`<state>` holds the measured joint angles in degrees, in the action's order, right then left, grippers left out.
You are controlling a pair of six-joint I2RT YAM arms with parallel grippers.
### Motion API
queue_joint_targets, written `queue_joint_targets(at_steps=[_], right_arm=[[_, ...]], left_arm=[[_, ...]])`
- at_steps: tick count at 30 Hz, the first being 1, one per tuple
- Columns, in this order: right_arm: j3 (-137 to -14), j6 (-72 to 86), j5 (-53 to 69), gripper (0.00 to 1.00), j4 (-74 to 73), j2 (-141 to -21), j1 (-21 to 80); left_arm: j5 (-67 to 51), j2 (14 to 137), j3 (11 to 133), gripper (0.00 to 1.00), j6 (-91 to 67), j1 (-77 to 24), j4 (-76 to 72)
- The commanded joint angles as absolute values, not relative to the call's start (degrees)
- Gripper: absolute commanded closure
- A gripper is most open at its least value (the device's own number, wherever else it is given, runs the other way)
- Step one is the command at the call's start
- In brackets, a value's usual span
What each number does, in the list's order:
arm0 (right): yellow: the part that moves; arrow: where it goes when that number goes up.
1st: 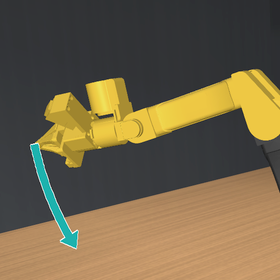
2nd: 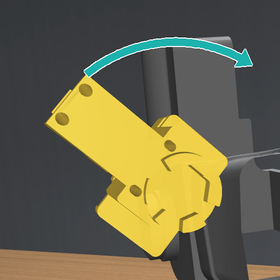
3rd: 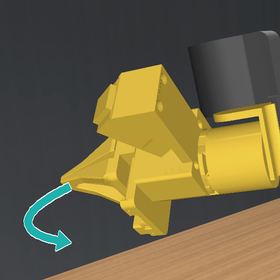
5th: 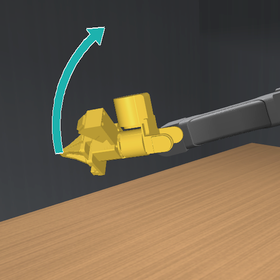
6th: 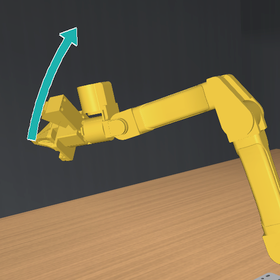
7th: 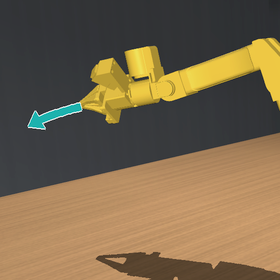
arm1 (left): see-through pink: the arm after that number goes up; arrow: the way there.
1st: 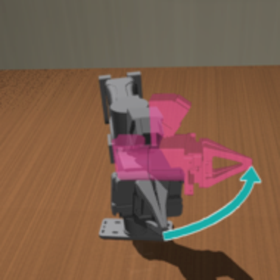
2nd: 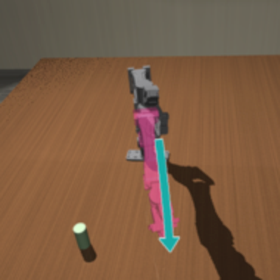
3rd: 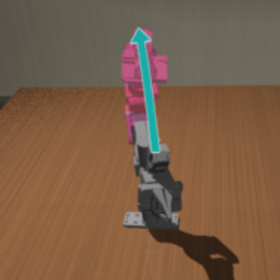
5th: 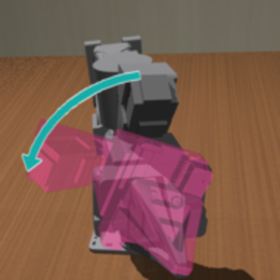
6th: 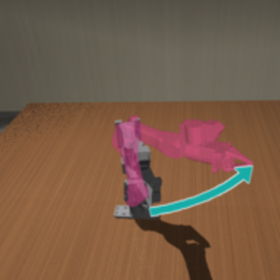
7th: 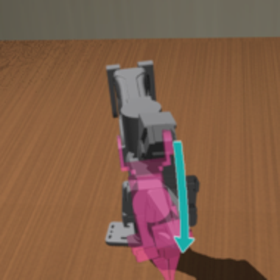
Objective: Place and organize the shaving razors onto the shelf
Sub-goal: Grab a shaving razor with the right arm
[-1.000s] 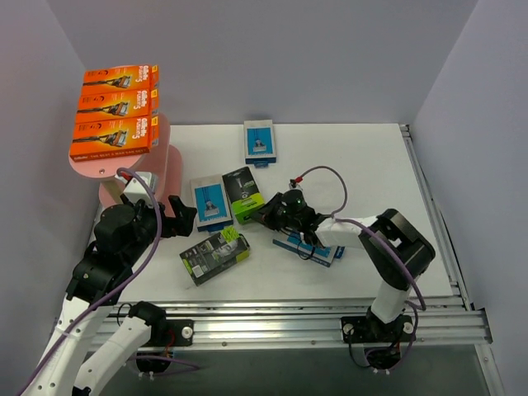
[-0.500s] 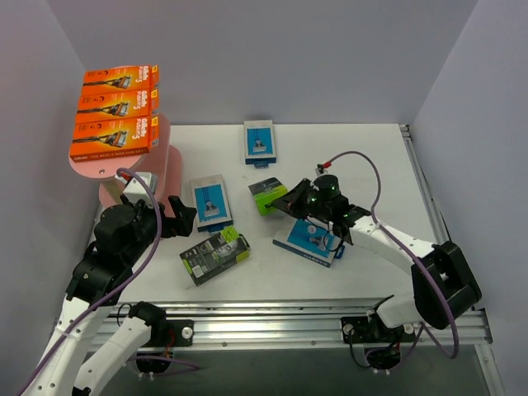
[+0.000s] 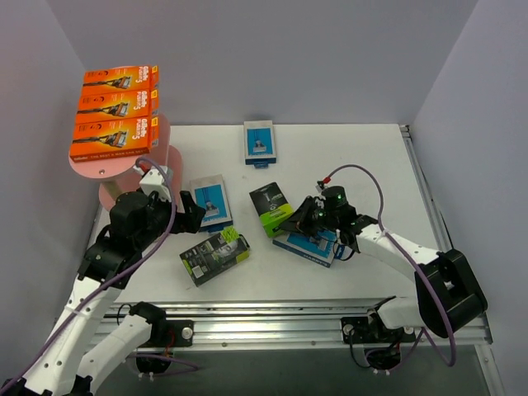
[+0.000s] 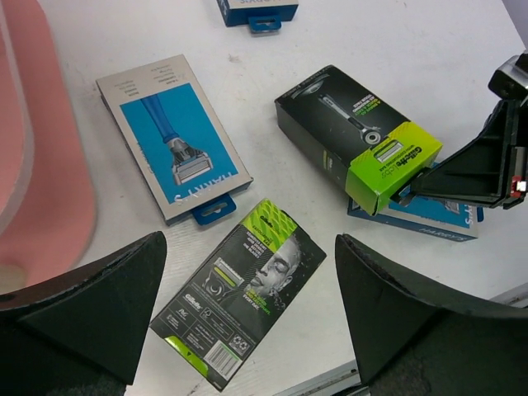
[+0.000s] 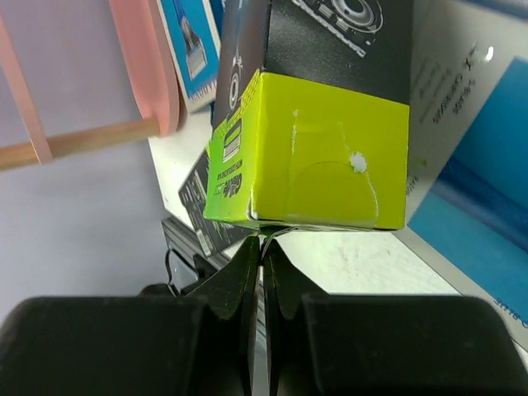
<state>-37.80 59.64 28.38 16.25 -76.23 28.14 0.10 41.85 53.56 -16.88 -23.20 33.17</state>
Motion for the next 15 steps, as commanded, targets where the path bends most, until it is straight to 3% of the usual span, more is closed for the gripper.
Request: queue_joint_targets(at_steps=[1, 7, 15], right_arm=[[-36.83, 58.1, 35.59, 1.0, 19.69, -73.92, 27.6], [-33.15, 56.87, 41.56, 1.0, 21.09, -72.69, 25.14], [-30.32, 51.79, 48.24, 1.0, 20.22, -72.51, 20.31]], left_arm=[[-3.59, 43.77, 57.65, 0.08, -18.01, -23.55, 30.41], [-6.07, 47.9, 57.31, 0.12, -22.84, -26.54, 26.55], [1.32, 56.06, 58.27, 0.13, -25.4, -37.43, 21.63]])
